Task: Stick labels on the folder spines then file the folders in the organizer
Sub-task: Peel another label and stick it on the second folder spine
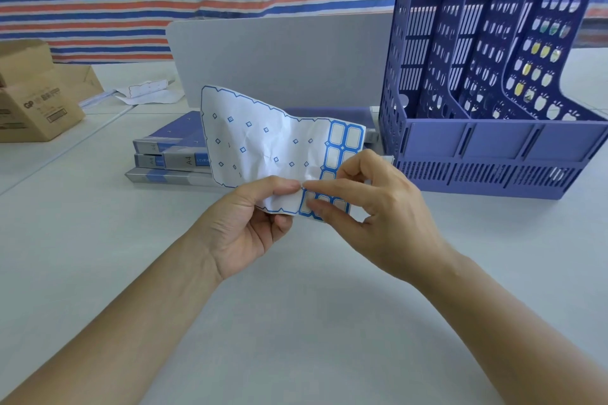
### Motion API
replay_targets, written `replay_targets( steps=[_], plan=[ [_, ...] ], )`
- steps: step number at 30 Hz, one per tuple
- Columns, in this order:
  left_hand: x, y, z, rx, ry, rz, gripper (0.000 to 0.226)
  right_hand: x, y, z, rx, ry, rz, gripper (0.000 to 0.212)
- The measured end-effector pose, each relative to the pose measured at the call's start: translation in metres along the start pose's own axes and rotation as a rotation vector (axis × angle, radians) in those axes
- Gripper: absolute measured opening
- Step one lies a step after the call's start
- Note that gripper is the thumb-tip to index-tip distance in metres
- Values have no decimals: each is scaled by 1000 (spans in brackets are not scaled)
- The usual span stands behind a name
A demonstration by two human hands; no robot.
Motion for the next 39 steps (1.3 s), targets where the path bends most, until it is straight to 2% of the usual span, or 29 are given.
replay_targets(
  steps=[3,10,17,23,32,35,39],
  plan=[
    [1,0,0,-12,15,-12,19,-1,-1,0,12,3,11,15],
    [-1,0,0,-15,9,-5,15,0,-2,0,46,-22,43,19],
    [-1,-2,-3,7,31,4,29,-3,-4,-2,59,-25,34,26],
    [0,-1,-2,-4,43,7,19,-2,-3,-1,43,-28,64,24],
    [0,0,-1,-2,50,20,24,-2,-3,0,72,-45,117,11],
    [-1,1,-1,-2,41,27,27,-2,-3,0,85,-58,132,15],
    [-1,2,-1,-2,37,31,28,-5,-5,-1,113,-83,132,33]
  ],
)
Point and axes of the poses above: each hand's wrist, its own z-axis towards the middle knuckle, its own y-axis out of the back of the hand, x = y × z, the point moved 5 cm from there along z, towards the middle knuckle, and after that the axes turned 3 degrees about -y, right-handed, at the moved point
